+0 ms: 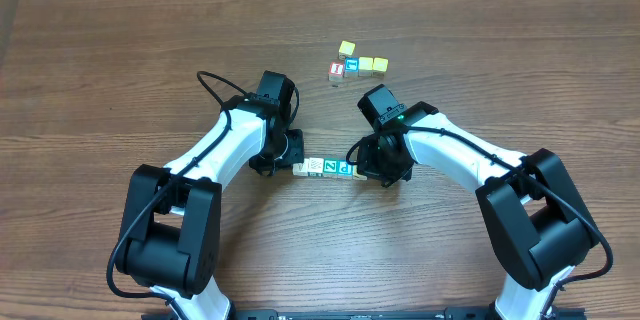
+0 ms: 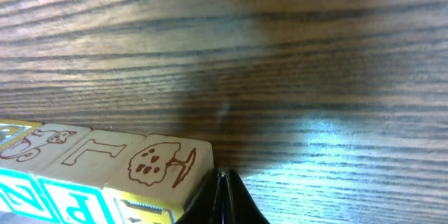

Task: Flip 5 blocks

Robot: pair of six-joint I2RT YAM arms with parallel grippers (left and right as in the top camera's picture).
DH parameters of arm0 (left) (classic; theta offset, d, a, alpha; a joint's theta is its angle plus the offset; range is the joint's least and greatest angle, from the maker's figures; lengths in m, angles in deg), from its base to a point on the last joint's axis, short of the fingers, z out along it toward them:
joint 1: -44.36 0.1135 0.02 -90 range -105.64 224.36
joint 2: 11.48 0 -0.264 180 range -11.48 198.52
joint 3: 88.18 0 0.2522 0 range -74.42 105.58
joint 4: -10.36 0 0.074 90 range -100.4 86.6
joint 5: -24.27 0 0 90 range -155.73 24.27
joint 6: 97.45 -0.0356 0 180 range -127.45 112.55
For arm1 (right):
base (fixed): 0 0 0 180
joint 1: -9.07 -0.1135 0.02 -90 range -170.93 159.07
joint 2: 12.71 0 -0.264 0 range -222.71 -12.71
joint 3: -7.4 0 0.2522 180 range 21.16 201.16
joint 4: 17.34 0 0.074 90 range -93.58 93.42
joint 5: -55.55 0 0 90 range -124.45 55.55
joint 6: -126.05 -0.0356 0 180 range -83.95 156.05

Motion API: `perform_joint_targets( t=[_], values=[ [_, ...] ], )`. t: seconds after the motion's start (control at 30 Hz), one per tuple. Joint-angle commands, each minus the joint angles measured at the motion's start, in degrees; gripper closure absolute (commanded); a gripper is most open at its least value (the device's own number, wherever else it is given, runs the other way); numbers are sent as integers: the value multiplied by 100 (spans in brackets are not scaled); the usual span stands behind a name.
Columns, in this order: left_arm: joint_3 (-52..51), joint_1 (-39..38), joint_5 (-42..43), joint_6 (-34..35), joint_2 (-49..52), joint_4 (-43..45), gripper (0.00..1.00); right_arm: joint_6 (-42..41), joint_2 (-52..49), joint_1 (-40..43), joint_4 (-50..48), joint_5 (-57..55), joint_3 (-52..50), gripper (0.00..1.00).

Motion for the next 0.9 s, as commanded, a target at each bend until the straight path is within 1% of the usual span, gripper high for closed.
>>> perform_joint_targets(
  t=[0.0,0.2,0.27,0.5,0.6,0.87],
  values=[
    [-39,-15,-57,-133,-76,42,96,-92,-26,-7,37,98,94,96],
    [-39,-15,-59,-133,-76,85,96,-199,-26,-61,85,229,94,96],
    [-39,-15,-61,-138,-76,85,96,-459,-26,-131,140,245,94,96],
    [-39,-15,-61,-136,-76,87,96,-472,-26,-240,144,251,94,96],
    [-39,-15,-68,-142,-76,107,96,-627,-26,-271,162,249,94,96],
    [-39,-15,-76,-310,-74,234,96,-774,-26,-282,201,295,94,96]
  ],
)
